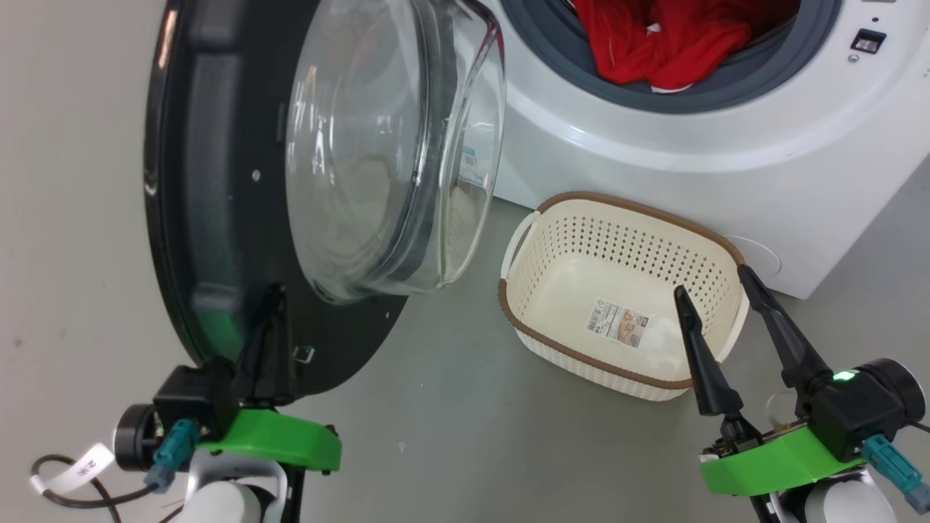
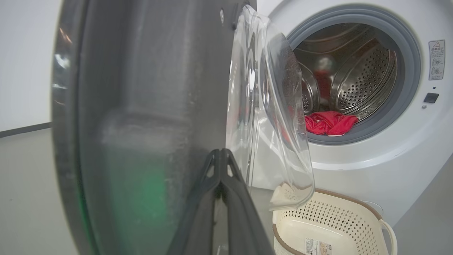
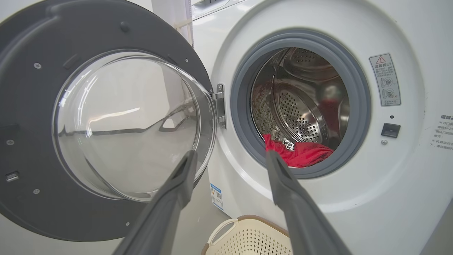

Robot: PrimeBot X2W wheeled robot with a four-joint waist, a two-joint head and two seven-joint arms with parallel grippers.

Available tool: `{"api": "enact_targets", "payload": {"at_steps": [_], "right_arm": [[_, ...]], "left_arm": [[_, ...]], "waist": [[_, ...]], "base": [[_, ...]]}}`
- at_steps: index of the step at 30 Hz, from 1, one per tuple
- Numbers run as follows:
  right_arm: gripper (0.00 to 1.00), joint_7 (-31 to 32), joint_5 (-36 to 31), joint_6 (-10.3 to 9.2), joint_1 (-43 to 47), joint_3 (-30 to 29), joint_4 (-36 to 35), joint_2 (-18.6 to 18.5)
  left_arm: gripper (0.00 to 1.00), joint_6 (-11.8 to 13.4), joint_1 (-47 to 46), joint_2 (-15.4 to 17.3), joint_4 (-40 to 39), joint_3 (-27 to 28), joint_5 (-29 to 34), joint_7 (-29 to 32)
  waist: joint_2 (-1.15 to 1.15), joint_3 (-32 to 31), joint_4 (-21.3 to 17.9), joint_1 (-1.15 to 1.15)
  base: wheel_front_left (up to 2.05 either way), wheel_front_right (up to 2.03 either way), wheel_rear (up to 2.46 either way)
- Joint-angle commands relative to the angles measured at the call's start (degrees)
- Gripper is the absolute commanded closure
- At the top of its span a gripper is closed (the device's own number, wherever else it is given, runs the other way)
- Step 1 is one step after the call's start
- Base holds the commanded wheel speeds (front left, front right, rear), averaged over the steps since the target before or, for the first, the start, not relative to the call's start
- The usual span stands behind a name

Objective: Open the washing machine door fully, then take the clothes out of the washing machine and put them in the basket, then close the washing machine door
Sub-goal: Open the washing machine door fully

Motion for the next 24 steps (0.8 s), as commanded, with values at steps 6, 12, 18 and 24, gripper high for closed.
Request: {"api": "enact_targets", "payload": {"at_steps": [6,12,18,24], "right_arm": [[0.0,0.95,-1.25,0.35,-1.14,1.2,-2.64,0.17],[0.0,1.39,-1.72,0.35,-1.2,1.1,-3.32,0.17],[0.0,1.89,-2.1,0.35,-1.37,1.08,-3.72,0.17],[0.0,2.56,-2.61,0.35,-1.44,1.01,-4.34,0.17]], "left_arm": [[1.0,0.08,-3.48,1.67,1.14,5.18,-1.22,-2.08],[1.0,0.33,-4.18,1.51,2.23,7.06,-1.18,-2.73],[1.0,0.5,-4.89,1.79,3.26,8.71,-0.84,-2.92],[1.0,0.35,-5.83,1.94,3.96,10.58,-0.57,-2.98]], "waist": [[0.0,1.46,-0.91,0.0],[0.0,2.08,-1.24,0.0],[0.0,2.39,-1.24,0.0],[0.0,2.8,-0.99,0.0]], "base": [[0.0,0.0,0.0],[0.0,0.0,0.0],[0.0,0.0,0.0],[0.0,0.0,0.0]]}}
